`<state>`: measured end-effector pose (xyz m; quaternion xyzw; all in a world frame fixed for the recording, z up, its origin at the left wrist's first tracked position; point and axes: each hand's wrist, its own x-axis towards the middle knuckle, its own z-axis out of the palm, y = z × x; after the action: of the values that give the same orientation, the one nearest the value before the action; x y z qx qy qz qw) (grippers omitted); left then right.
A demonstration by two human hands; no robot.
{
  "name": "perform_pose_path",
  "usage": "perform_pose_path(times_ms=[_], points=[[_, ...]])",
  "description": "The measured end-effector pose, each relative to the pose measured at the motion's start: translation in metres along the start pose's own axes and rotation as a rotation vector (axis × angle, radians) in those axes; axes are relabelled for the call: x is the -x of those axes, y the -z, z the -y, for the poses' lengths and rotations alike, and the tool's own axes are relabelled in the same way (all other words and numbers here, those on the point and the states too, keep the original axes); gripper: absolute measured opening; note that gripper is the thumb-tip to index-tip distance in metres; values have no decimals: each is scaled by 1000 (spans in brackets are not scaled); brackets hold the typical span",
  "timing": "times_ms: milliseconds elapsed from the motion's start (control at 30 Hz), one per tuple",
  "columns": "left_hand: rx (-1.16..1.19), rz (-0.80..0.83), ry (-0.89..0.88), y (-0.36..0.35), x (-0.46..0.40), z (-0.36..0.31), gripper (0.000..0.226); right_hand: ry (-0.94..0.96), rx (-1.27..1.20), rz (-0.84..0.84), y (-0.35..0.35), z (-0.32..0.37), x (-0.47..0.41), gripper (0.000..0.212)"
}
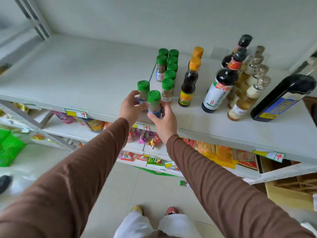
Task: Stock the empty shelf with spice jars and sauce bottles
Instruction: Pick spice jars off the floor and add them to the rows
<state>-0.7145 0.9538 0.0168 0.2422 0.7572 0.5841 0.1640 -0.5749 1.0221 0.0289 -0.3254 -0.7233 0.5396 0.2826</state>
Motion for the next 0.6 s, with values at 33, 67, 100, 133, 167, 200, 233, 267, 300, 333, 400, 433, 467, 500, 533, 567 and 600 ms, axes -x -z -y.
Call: perform_pose_path(times_ms=[33, 67, 100, 133, 167, 200, 233, 267, 300, 333, 400, 433, 467, 500, 533, 567, 600], points=[[-18, 17, -12, 1, -11, 0, 42, -11, -7, -18, -8, 0, -4, 41], [-34, 41, -28, 3, -23, 1, 42, -20, -9, -37, -15, -1, -8, 41], [-51, 68, -48, 4, -37, 1, 42, -27, -5, -63, -24, -1, -13, 41], [-67, 85, -66, 3, -48, 2, 41, -33, -1, -80, -30, -1, -16, 40], [-71, 105, -78, 2, -57, 2, 40, -39, -2, -101, -34, -2, -18, 39], [-71, 131, -87, 0, -69, 1, 40, -51, -10, -129, -40, -2, -22, 38], [-75, 154, -100, -1, -80, 0, 40, -67, -18, -152, -45, -1, -26, 38], [-86, 174, -114, -3, -89, -1, 41, -84, -19, -169, -50, -1, -28, 39], [-96, 191, -127, -6, -98, -2, 42, -99, -14, -185, -53, 0, -31, 40], [-100, 208, -134, -8, -106, -3, 43, -111, -11, -199, -56, -1, -33, 42], [-102, 235, -136, -13, -119, -5, 43, -123, -15, -216, -62, -1, -36, 44], [-107, 245, -137, -16, -123, -7, 43, -125, -18, -219, -63, 0, -38, 45], [-112, 255, -137, -18, -127, -9, 44, -123, -21, -221, -65, 0, -39, 45], [-111, 264, -135, -21, -130, -10, 44, -120, -22, -220, -66, -1, -41, 46], [-111, 270, -134, -23, -133, -12, 44, -118, -21, -218, -66, -1, -42, 47], [-114, 273, -135, -25, -135, -13, 43, -117, -18, -217, -66, -1, -44, 48], [-118, 276, -138, -26, -137, -14, 43, -114, -12, -219, -67, -1, -45, 48]])
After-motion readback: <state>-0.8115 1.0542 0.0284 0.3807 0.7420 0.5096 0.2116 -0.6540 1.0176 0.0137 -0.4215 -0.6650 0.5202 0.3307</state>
